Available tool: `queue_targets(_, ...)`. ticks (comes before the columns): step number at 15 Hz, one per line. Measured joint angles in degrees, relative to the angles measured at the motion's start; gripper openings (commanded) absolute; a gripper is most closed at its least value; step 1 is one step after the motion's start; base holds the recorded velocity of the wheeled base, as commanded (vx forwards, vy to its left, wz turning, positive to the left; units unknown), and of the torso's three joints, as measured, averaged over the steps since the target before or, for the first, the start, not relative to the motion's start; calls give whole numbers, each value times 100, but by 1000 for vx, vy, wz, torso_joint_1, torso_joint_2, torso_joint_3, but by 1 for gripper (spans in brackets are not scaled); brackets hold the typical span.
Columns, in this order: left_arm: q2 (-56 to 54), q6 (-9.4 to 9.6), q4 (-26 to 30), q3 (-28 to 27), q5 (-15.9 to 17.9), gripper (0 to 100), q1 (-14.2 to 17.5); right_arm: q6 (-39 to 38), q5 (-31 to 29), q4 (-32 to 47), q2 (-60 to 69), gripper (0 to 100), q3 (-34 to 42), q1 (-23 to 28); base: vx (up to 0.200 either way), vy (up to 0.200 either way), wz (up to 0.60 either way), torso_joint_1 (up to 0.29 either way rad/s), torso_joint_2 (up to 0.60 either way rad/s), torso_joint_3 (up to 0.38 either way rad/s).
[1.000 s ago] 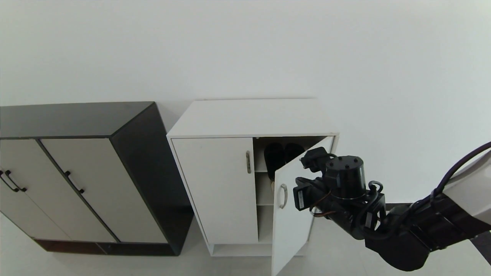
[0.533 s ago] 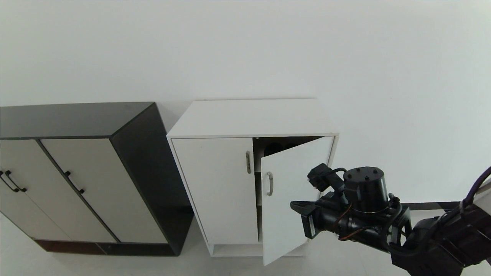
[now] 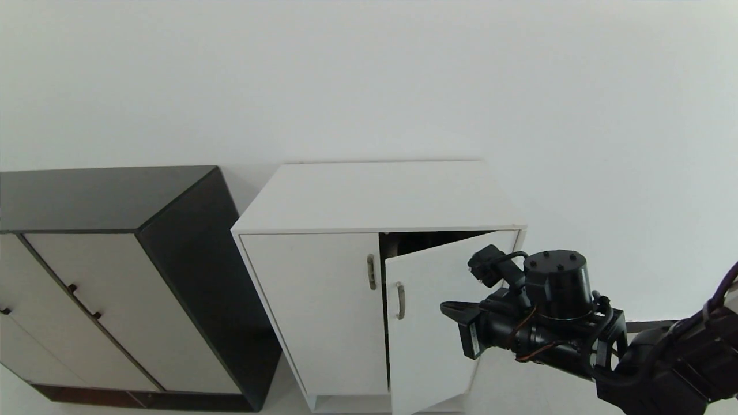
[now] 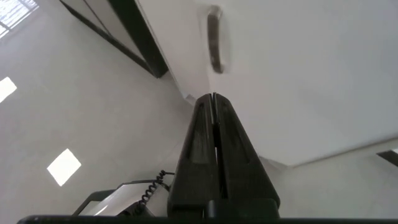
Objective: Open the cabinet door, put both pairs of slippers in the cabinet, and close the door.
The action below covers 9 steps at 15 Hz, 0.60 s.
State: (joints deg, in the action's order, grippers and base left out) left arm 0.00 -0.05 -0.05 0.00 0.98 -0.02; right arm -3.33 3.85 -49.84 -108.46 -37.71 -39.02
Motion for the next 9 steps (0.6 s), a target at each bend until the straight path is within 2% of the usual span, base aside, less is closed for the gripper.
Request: queue_targets(9,0,-17,-2,0,-9,0,2,-48,66,-9,-96,0,-124,41,0,0,0,0,0,0)
